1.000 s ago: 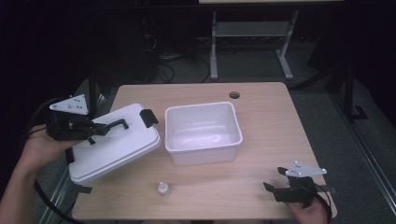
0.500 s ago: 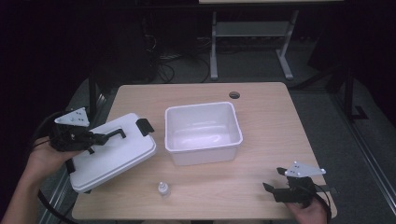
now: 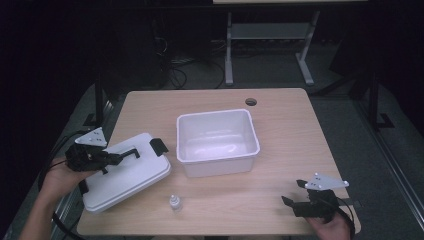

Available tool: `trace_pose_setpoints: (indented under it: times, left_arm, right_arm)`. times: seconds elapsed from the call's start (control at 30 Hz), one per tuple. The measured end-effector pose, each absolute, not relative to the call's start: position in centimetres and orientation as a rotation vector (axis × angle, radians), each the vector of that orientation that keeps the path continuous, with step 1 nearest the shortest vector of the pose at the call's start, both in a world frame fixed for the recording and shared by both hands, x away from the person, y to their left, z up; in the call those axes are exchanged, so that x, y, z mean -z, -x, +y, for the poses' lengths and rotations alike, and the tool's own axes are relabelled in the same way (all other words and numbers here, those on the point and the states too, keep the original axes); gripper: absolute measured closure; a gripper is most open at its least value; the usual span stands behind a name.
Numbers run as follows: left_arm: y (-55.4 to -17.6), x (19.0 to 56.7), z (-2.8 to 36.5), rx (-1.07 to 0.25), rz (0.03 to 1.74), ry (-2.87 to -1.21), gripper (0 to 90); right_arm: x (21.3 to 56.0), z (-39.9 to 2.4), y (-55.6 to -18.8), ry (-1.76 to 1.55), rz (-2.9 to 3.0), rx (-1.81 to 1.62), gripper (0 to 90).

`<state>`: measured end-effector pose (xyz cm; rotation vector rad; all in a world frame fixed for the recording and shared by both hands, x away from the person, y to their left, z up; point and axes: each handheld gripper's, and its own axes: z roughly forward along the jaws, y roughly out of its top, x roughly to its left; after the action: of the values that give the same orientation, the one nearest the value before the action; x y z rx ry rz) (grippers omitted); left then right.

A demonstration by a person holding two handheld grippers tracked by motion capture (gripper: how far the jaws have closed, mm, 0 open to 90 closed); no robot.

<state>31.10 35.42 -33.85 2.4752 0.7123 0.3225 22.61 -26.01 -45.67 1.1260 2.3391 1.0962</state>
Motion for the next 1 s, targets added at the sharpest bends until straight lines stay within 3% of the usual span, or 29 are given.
trace_pose_setpoints:
  times: [0.43,1.0]
  left_arm:
    - [-31.4,37.3,35.1,-0.241,0.733,-2.492,84.2]
    - [-32.2,39.7,35.0,-0.229,0.757,-2.515,84.2]
  right_arm:
    - [45.7,-25.8,-22.7,-1.120,2.347,-1.093,20.6]
    - [45.9,-25.5,-22.7,-1.110,2.364,-1.079,20.7]
